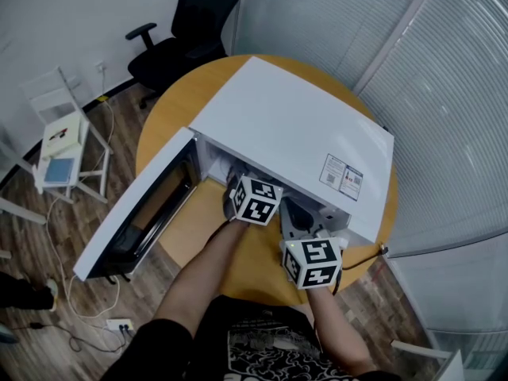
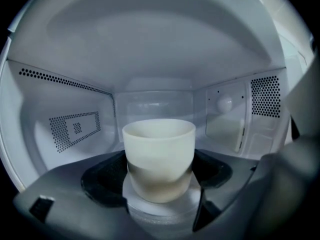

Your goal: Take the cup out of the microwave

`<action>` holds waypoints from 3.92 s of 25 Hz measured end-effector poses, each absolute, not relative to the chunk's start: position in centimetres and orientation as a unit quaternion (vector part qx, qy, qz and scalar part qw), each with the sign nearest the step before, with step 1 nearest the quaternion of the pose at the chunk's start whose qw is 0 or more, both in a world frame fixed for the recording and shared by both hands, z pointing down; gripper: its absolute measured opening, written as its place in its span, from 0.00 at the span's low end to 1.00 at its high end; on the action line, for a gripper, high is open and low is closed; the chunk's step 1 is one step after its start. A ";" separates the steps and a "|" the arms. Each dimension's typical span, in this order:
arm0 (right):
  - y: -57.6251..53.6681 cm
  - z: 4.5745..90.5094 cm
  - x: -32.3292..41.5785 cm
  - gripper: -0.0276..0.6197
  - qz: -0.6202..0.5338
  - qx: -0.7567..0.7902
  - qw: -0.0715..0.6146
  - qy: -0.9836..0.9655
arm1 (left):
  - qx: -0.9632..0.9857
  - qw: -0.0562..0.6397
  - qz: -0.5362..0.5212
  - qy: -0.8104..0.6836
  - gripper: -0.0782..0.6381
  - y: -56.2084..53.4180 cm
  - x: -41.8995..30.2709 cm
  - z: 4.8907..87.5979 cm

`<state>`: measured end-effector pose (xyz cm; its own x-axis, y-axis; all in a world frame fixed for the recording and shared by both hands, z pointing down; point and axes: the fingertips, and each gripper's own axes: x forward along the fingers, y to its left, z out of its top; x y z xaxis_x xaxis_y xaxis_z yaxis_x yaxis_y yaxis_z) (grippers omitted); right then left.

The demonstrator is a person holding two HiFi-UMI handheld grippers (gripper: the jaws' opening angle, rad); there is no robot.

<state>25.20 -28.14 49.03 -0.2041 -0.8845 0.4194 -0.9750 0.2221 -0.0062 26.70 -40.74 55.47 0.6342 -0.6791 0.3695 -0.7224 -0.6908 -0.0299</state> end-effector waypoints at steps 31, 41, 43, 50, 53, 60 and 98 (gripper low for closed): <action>-26.8 48.6 23.6 0.07 0.156 0.609 0.141 -0.765 | 0.906 0.071 0.156 -0.387 0.68 -36.1 22.3 53.9; -26.2 47.0 23.5 0.07 0.149 0.628 0.130 -0.753 | 0.907 0.074 0.152 -0.386 0.68 -33.5 20.6 52.8; -25.9 46.7 23.3 0.07 0.147 0.634 0.128 -0.748 | 0.908 0.072 0.153 -0.383 0.68 -33.0 20.0 52.6; -24.3 46.1 21.9 0.07 0.148 0.654 0.124 -0.732 | 0.917 0.065 0.149 -0.364 0.68 -30.9 18.3 50.9; -23.4 45.7 21.0 0.07 0.147 0.660 0.121 -0.727 | 0.920 0.066 0.146 -0.357 0.68 -29.7 17.3 50.1; -20.8 44.2 19.2 0.07 0.138 0.677 0.114 -0.714 | 0.928 0.061 0.130 -0.343 0.68 -27.0 14.8 47.7; -11.1 41.1 12.5 0.07 0.095 0.699 0.102 -0.702 | 0.938 0.044 0.112 -0.326 0.68 -17.2 7.1 43.6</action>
<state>12.53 -11.08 41.12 -0.0034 -0.9611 0.2762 -0.9999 0.0060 0.0088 7.08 -17.21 43.65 0.7624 -0.6013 0.2389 -0.6212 -0.7836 0.0104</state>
